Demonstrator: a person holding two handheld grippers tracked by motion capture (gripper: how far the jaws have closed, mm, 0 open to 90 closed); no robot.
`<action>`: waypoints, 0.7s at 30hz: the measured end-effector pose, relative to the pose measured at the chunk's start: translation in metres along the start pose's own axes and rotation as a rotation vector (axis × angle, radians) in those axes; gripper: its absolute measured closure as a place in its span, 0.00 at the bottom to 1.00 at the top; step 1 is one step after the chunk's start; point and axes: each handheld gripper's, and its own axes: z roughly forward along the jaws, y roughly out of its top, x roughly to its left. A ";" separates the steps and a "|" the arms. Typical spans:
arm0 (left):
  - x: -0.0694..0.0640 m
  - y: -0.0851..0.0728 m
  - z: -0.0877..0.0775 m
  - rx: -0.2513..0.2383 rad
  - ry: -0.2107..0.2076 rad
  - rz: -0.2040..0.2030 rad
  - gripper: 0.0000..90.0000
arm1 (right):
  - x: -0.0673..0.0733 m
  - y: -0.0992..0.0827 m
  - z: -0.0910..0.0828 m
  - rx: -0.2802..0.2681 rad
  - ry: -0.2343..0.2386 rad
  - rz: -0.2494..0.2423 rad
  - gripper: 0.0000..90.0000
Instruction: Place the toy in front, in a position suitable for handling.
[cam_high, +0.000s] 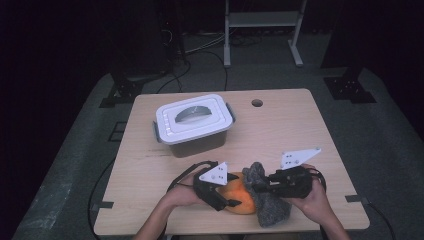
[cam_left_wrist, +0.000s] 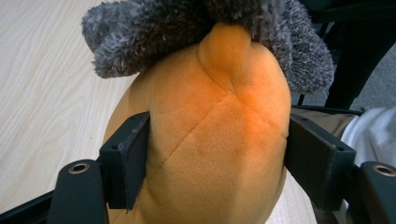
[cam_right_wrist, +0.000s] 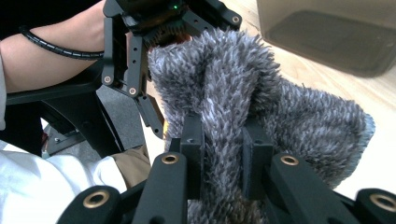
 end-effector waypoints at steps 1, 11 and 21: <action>0.001 0.000 0.001 -0.002 0.002 -0.006 0.30 | -0.002 -0.001 0.000 0.001 0.001 0.007 0.82; 0.011 -0.006 -0.004 -0.044 0.026 -0.094 0.33 | -0.025 -0.023 -0.003 0.014 -0.030 0.100 0.82; 0.024 -0.014 -0.012 -0.091 0.045 -0.219 0.34 | -0.037 -0.038 -0.005 0.050 -0.071 0.154 0.82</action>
